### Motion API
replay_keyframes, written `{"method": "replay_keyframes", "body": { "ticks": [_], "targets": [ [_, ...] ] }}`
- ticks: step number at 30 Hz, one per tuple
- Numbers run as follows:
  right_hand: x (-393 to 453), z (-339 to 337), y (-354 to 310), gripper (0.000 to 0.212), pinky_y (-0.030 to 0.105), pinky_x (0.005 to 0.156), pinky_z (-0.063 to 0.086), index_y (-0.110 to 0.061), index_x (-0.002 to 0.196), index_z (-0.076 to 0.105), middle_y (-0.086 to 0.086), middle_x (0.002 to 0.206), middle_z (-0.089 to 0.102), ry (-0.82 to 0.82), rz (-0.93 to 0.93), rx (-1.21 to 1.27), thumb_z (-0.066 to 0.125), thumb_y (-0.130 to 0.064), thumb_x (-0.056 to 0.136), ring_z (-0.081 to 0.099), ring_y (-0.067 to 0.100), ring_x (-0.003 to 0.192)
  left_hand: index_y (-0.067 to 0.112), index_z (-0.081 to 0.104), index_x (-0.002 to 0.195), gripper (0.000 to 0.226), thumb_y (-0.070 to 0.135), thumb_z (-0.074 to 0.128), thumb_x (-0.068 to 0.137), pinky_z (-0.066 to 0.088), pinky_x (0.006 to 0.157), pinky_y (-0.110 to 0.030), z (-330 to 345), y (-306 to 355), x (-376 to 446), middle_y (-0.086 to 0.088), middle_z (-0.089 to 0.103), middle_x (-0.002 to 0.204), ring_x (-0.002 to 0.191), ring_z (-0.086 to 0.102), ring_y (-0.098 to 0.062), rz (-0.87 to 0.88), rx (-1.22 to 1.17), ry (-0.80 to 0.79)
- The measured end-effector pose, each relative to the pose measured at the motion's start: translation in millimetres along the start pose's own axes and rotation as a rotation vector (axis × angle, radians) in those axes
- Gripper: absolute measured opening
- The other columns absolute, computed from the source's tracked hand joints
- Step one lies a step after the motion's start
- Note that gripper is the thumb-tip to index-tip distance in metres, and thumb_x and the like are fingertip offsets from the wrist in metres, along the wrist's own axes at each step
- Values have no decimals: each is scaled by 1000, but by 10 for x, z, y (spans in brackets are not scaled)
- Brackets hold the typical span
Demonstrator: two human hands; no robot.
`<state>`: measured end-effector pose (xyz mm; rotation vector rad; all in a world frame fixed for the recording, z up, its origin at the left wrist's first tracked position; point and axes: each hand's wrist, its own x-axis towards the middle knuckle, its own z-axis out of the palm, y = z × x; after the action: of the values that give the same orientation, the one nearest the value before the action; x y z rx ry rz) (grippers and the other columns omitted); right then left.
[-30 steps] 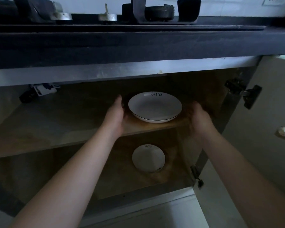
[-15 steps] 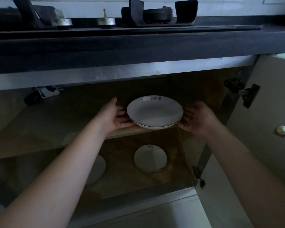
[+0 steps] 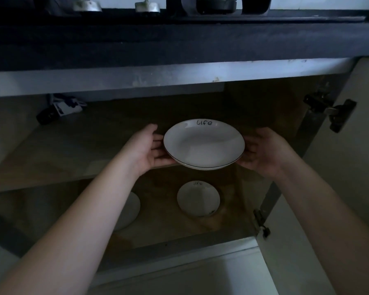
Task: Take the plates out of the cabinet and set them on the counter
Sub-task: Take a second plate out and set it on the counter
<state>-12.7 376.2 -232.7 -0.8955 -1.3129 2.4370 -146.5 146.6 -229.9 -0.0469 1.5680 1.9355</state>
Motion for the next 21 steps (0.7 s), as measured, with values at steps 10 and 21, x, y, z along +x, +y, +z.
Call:
{"method": "replay_keyframes", "body": {
  "ticks": [10, 21],
  "targets": [
    [-9, -69, 123, 40, 43, 70, 50, -17, 133, 50, 5, 129, 56, 10, -41, -29, 38, -34, 99, 57, 23, 108, 13, 51, 136, 47, 43, 41, 101, 61, 58, -43, -69, -97, -242, -11, 53, 137, 101, 61, -25, 123, -11, 31],
    [-697, 145, -10, 29, 52, 88, 55, -20, 109, 68, 0, 108, 73, 156, 73, -193, 44, -28, 95, 66, 25, 105, 25, 63, 119, 37, 45, 36, 103, 60, 65, -41, 29, -95, -914, 0, 55, 136, 113, 58, -15, 2, -24, 239]
  ]
}}
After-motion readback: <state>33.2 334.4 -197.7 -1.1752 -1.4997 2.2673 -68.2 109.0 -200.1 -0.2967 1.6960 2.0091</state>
